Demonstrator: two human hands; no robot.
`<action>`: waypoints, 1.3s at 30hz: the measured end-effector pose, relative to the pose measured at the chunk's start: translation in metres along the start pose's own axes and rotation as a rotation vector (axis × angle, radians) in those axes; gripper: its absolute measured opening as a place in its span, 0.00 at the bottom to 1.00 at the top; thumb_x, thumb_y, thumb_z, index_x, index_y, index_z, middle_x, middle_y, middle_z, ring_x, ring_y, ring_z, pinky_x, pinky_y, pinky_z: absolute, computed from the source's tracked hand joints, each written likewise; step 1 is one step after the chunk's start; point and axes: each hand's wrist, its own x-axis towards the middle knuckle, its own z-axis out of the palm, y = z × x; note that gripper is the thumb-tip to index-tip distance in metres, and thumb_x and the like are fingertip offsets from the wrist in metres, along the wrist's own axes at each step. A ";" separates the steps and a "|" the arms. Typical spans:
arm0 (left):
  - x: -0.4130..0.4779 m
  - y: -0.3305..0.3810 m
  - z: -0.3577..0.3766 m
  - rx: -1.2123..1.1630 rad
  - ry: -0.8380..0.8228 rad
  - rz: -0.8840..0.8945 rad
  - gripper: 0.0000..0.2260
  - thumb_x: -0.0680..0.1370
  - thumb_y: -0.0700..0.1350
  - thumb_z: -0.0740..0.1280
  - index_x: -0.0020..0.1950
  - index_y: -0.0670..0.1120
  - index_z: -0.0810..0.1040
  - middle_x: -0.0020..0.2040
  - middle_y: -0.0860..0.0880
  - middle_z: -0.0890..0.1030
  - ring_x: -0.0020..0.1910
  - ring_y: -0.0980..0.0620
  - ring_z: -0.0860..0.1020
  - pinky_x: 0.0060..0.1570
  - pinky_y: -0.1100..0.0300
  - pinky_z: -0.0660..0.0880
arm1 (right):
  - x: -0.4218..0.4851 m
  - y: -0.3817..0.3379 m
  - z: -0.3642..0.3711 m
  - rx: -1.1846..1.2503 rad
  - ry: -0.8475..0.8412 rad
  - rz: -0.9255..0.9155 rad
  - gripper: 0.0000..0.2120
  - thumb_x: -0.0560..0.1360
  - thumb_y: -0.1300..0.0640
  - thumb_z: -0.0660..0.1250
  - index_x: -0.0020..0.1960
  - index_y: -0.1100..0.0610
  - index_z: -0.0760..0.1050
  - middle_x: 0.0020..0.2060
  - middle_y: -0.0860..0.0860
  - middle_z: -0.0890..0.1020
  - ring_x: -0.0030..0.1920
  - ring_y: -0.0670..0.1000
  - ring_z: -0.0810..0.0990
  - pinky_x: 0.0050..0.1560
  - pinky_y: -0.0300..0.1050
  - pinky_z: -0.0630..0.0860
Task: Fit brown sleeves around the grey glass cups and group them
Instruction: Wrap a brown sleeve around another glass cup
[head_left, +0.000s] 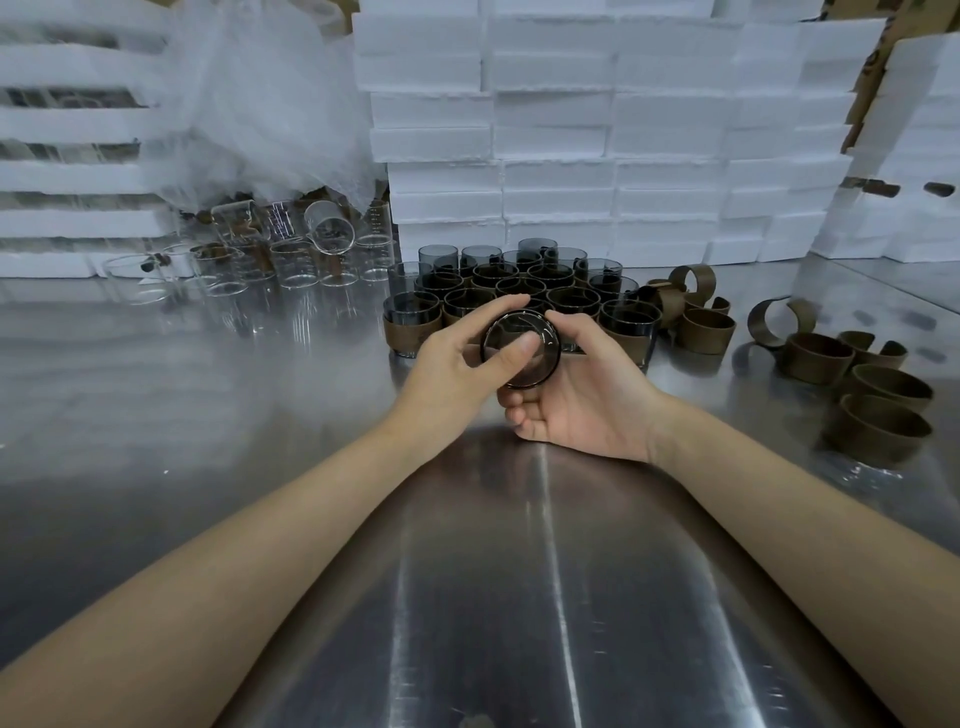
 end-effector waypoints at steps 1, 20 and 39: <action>0.000 0.000 0.001 -0.013 0.015 -0.006 0.17 0.75 0.53 0.67 0.63 0.56 0.76 0.44 0.60 0.84 0.47 0.60 0.83 0.50 0.66 0.77 | 0.000 0.000 0.000 0.000 -0.002 0.005 0.25 0.75 0.37 0.54 0.58 0.58 0.67 0.36 0.55 0.72 0.36 0.51 0.72 0.42 0.42 0.69; -0.004 0.000 0.002 0.098 0.055 -0.038 0.22 0.62 0.63 0.75 0.52 0.64 0.73 0.47 0.65 0.81 0.47 0.66 0.79 0.44 0.75 0.72 | -0.001 0.002 -0.003 0.009 -0.049 0.023 0.23 0.76 0.39 0.59 0.50 0.60 0.77 0.37 0.56 0.76 0.37 0.52 0.76 0.39 0.41 0.76; -0.003 0.008 0.006 0.180 0.219 -0.062 0.12 0.79 0.60 0.60 0.53 0.57 0.79 0.46 0.59 0.83 0.48 0.61 0.80 0.52 0.62 0.76 | 0.000 0.002 -0.003 -0.029 -0.045 0.063 0.27 0.73 0.34 0.58 0.51 0.58 0.72 0.37 0.56 0.78 0.37 0.52 0.79 0.39 0.42 0.78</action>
